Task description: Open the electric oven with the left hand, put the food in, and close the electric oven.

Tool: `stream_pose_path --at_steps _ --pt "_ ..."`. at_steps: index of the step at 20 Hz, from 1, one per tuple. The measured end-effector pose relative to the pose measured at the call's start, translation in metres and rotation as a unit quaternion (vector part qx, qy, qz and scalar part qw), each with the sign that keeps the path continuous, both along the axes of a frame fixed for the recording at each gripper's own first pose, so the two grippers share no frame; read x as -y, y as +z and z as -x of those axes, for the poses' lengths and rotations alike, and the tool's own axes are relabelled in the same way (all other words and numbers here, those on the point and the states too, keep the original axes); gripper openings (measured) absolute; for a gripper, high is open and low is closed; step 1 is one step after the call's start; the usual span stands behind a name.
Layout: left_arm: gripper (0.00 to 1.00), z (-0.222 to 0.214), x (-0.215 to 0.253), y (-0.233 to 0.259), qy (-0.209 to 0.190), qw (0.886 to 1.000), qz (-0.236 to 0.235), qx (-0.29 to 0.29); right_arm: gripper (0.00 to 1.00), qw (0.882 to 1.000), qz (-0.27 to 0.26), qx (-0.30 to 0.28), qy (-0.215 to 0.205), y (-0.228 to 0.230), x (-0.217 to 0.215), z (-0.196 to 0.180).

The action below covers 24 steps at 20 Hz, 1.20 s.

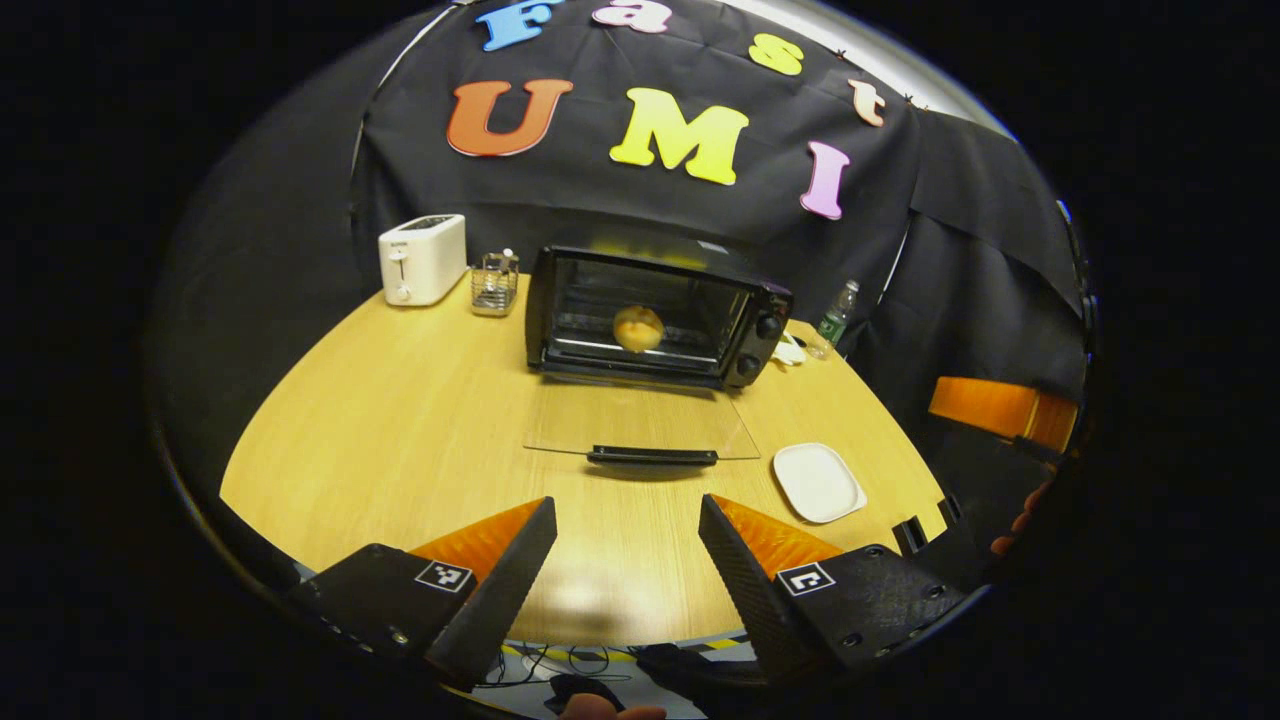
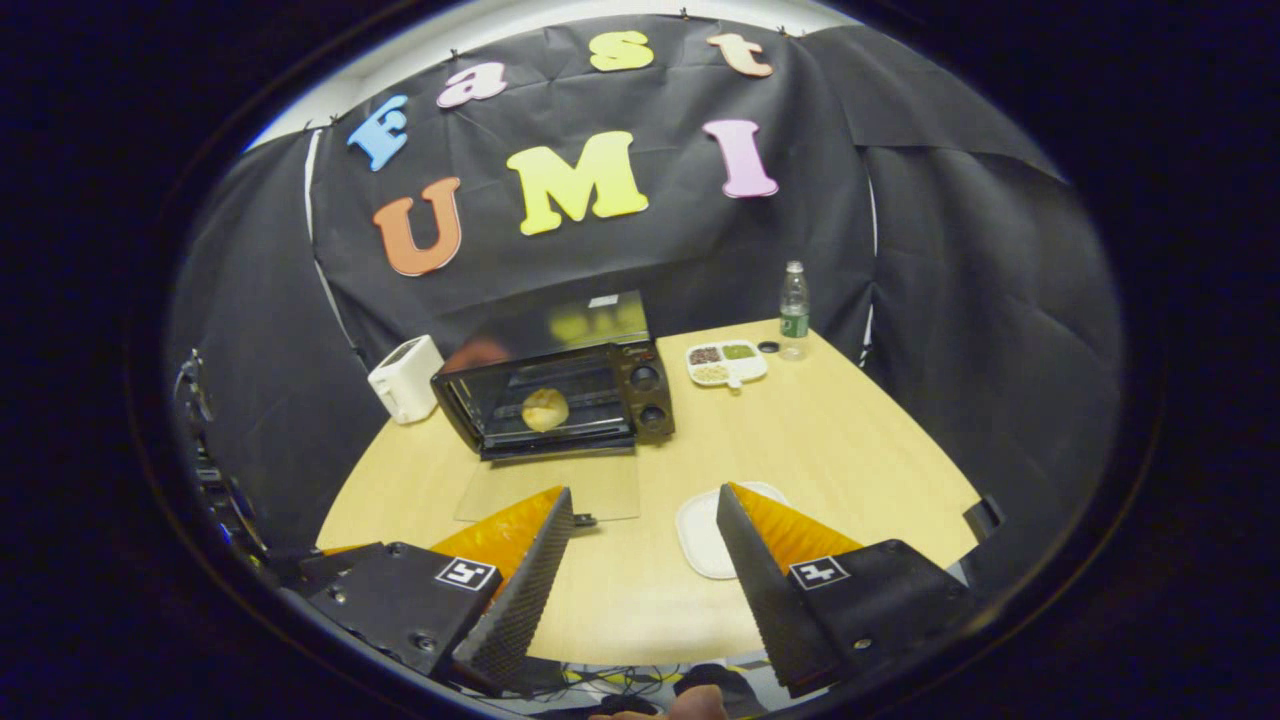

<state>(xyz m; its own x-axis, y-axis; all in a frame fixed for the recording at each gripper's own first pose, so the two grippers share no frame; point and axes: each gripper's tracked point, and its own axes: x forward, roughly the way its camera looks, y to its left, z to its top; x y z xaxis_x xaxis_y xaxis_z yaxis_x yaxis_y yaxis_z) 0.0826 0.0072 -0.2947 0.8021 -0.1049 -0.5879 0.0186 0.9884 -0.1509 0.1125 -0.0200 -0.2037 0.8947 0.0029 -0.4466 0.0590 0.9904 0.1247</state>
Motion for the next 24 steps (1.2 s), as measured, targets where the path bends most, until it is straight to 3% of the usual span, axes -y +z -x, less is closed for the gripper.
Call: stream_pose_path --at_steps 1,2,3,6,7,8,10,16,20,24 --pt "0.95 -0.004 0.005 -0.015 -0.002 1.000 0.000 -0.011 0.91 1.000 0.005 -0.006 -0.008 -0.003 0.011 0.003" --pt "0.84 -0.009 0.011 -0.028 -0.003 1.000 0.001 -0.019 0.91 1.000 0.007 -0.014 -0.018 -0.007 0.021 0.006" --pt "0.95 -0.015 0.016 -0.042 -0.004 1.000 -0.001 -0.027 0.91 0.999 0.008 -0.022 -0.028 -0.011 0.032 0.010" --pt "0.95 -0.033 0.022 -0.076 -0.005 0.999 -0.020 -0.050 0.91 0.998 0.019 -0.035 -0.054 -0.014 0.063 0.016" --pt "0.83 -0.041 0.024 -0.084 -0.005 0.998 -0.023 -0.051 0.91 0.997 0.024 -0.038 -0.060 -0.015 0.071 0.019" --pt "0.95 -0.047 0.027 -0.090 -0.007 0.998 -0.025 -0.053 0.91 0.997 0.029 -0.040 -0.065 -0.015 0.079 0.019" --pt "0.95 -0.059 0.029 -0.100 -0.006 0.998 -0.027 -0.059 0.91 0.995 0.033 -0.045 -0.080 -0.017 0.095 0.023" --pt "0.95 -0.084 0.032 -0.121 0.006 0.996 -0.038 -0.077 0.91 0.993 0.026 -0.064 -0.100 -0.027 0.113 0.026" --pt "0.96 -0.103 0.026 -0.122 -0.001 0.995 -0.068 -0.071 0.92 0.992 0.028 -0.063 -0.102 -0.024 0.115 0.024" --pt "0.94 -0.105 0.027 -0.114 0.000 0.996 -0.059 -0.071 0.92 0.993 0.022 -0.061 -0.100 -0.023 0.110 0.022"
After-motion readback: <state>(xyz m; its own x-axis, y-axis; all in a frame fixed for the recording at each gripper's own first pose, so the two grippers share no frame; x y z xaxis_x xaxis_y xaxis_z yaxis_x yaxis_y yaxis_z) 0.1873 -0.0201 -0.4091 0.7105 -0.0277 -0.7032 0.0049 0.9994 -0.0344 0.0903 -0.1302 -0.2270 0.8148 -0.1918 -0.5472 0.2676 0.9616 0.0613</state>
